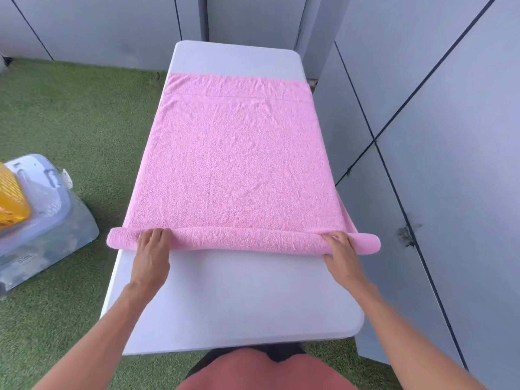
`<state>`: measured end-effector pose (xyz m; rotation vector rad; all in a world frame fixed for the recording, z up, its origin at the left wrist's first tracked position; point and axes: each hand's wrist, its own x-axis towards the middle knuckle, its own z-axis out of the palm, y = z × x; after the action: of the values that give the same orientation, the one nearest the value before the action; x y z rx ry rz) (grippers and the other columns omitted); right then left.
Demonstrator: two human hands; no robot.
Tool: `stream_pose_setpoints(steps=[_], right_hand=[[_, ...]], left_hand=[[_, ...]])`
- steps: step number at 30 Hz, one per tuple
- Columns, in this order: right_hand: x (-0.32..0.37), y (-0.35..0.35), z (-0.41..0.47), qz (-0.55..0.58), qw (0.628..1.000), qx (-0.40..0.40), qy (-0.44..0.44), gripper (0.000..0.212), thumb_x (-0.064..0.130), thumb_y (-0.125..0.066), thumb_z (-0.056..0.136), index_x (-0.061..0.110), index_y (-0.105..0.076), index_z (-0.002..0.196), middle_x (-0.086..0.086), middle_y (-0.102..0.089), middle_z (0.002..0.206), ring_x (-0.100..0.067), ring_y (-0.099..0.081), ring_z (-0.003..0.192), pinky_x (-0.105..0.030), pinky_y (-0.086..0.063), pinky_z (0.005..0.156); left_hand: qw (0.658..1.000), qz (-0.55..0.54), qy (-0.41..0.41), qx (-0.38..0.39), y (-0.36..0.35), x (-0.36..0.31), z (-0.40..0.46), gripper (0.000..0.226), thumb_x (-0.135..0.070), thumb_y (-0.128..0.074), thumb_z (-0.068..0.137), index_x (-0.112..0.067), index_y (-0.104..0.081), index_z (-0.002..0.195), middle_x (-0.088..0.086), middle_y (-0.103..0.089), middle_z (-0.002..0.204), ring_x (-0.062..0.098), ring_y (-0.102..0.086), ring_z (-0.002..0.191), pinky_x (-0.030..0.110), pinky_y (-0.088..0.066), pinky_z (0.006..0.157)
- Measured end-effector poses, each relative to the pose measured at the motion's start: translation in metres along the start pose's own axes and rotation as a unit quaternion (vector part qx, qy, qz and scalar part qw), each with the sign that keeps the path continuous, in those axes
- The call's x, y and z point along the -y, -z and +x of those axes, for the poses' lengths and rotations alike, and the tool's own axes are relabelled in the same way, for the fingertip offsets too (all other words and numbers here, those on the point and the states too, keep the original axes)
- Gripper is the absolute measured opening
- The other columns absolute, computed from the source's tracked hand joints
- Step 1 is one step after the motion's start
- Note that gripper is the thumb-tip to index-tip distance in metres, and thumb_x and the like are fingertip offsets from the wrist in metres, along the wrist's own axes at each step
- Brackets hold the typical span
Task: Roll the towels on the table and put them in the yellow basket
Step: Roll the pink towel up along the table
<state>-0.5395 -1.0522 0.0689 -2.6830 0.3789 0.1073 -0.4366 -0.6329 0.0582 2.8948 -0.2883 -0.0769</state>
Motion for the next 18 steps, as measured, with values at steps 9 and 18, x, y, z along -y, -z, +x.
stream_pose_setpoints(steps=[9, 18], right_hand=[[-0.010, 0.038, -0.003, 0.036, 0.969, 0.238, -0.062, 0.032, 0.012, -0.059, 0.091, 0.013, -0.056, 0.123, 0.002, -0.055, 0.118, -0.020, -0.053, 0.114, -0.029, -0.041, 0.094], [0.007, 0.005, -0.020, -0.156, 0.979, -0.128, -0.010, 0.015, 0.022, -0.065, 0.086, 0.024, -0.070, 0.101, -0.003, -0.055, 0.120, -0.028, -0.043, 0.112, -0.047, -0.039, 0.087]], left_hand=[[0.987, -0.055, 0.037, 0.144, 0.017, 0.025, -0.010, 0.048, 0.014, -0.047, 0.078, -0.004, -0.058, 0.121, 0.014, -0.063, 0.114, 0.036, -0.054, 0.111, 0.042, -0.043, 0.090], [0.998, -0.027, 0.013, -0.058, 0.025, 0.021, -0.004, 0.018, 0.006, -0.065, 0.080, -0.008, -0.069, 0.091, 0.015, -0.055, 0.102, 0.037, -0.049, 0.089, 0.048, -0.043, 0.075]])
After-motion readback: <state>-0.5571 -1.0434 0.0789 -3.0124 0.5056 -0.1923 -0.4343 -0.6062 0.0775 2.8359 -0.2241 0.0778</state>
